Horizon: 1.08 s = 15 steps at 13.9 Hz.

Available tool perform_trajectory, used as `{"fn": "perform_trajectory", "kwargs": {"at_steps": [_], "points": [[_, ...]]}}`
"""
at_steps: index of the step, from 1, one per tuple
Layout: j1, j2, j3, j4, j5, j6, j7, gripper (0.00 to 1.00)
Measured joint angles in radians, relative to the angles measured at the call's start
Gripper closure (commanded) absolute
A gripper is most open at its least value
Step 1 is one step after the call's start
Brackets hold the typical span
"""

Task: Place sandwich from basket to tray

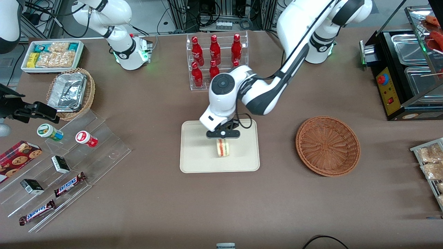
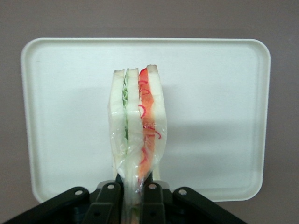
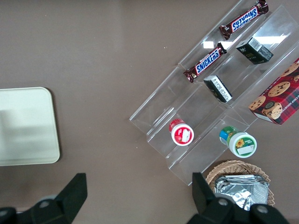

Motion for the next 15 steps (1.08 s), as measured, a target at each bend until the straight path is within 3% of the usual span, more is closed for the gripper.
{"fn": "perform_trajectory", "kwargs": {"at_steps": [4, 5, 6, 7, 12, 15], "points": [[-0.028, 0.071, 0.001, 0.01, 0.028, 0.079, 0.0, 0.96], [-0.031, 0.083, 0.001, 0.011, 0.031, 0.087, 0.0, 0.78], [-0.032, 0.093, 0.001, 0.011, 0.039, 0.09, 0.0, 0.31], [-0.032, 0.1, 0.002, 0.011, 0.055, 0.092, 0.0, 0.01], [-0.031, 0.098, 0.006, 0.036, 0.093, 0.078, -0.008, 0.0], [-0.011, 0.027, 0.014, 0.073, 0.09, -0.066, -0.032, 0.0]]}}
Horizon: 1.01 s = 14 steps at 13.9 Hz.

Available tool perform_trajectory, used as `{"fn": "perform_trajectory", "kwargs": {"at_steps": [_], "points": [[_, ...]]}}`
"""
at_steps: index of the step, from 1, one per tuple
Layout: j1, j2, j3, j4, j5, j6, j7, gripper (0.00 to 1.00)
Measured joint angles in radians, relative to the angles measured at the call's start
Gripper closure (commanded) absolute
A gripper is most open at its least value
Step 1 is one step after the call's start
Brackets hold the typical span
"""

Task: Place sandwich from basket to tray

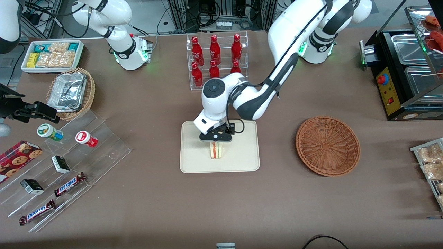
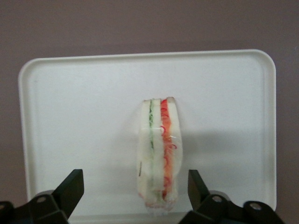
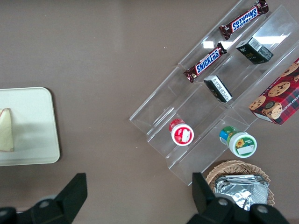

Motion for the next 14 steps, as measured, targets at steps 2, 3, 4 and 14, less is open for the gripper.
{"fn": "perform_trajectory", "kwargs": {"at_steps": [2, 3, 4, 14], "points": [[0.048, -0.095, 0.003, 0.008, -0.03, -0.124, -0.002, 0.0], [0.081, -0.147, 0.004, 0.009, -0.049, -0.187, -0.002, 0.0], [0.115, -0.197, 0.005, 0.009, -0.058, -0.249, 0.001, 0.0], [0.509, -0.524, 0.012, -0.097, -0.18, -0.585, 0.568, 0.0]]}}
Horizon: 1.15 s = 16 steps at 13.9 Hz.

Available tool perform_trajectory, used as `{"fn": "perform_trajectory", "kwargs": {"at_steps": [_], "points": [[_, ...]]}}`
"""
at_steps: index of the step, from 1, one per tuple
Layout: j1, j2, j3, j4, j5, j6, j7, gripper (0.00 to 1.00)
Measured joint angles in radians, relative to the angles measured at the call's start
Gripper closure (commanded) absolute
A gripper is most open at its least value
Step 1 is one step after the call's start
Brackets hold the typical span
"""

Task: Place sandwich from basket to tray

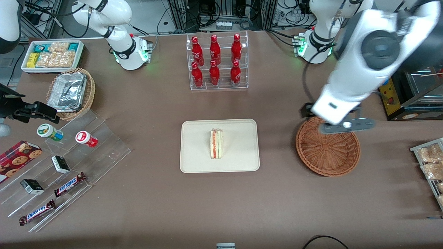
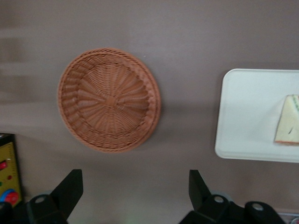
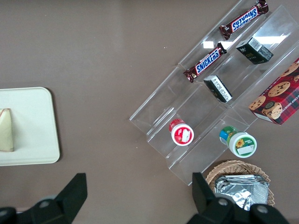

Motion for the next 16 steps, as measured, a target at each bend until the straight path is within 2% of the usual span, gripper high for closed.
{"fn": "perform_trajectory", "kwargs": {"at_steps": [3, 7, 12, 16], "points": [[0.106, -0.058, 0.001, -0.049, -0.013, -0.025, 0.155, 0.0], [0.192, -0.15, 0.01, -0.16, -0.055, -0.024, 0.308, 0.0], [0.115, -0.242, 0.163, -0.244, -0.086, -0.022, 0.396, 0.0], [0.093, -0.249, 0.178, -0.246, -0.086, -0.019, 0.397, 0.0]]}}
